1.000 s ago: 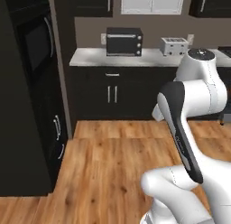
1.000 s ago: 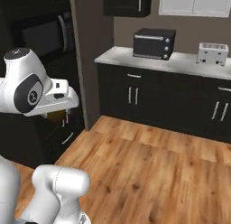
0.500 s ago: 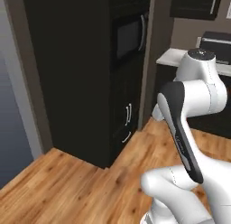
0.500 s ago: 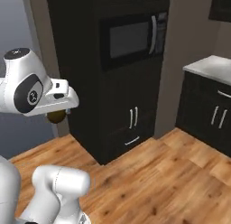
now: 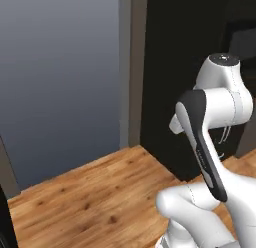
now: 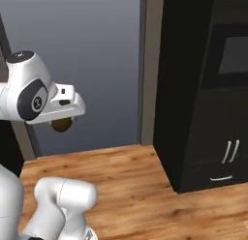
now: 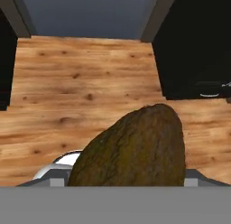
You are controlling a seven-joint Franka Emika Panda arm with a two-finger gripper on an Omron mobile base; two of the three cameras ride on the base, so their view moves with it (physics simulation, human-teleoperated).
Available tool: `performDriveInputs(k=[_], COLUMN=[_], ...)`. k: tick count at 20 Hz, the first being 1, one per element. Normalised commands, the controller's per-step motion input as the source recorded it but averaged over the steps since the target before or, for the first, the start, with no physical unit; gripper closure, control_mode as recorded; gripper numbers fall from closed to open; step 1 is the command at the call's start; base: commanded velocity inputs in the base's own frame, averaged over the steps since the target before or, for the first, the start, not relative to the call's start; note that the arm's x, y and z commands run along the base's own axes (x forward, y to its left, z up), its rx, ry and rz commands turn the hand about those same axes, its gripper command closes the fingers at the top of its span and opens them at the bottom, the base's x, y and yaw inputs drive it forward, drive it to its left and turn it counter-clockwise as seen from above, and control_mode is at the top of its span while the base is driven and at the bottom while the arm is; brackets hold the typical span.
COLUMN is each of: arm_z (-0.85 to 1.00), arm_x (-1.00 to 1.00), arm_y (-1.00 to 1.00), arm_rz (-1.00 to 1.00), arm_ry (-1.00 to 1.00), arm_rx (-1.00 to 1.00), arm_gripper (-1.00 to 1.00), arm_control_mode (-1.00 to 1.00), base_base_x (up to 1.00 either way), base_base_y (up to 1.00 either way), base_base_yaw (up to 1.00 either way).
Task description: Place the liquor on the top shelf of the fridge to keep it out of children's reach, and place the kiwi and avocado on lower shelves for easy access.
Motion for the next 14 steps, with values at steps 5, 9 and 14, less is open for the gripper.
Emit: performDriveInputs(k=[5,9,14], arm_z=[0.0,0.0,0.0], arm_x=[0.0,0.0,0.0], arm_y=[0.0,0.0,0.0], arm_rz=[0.0,0.0,0.0], arm_ry=[0.0,0.0,0.0], arm_rx=[0.0,0.0,0.0], arm_gripper=[1.0,1.0,1.0], arm_control_mode=[1.0,1.0,1.0], base_base_x=[-0.23,-0.19,-0.1], base_base_y=[0.86,0.9,0.86], base_base_yaw=[0.73,0.7,0.71])
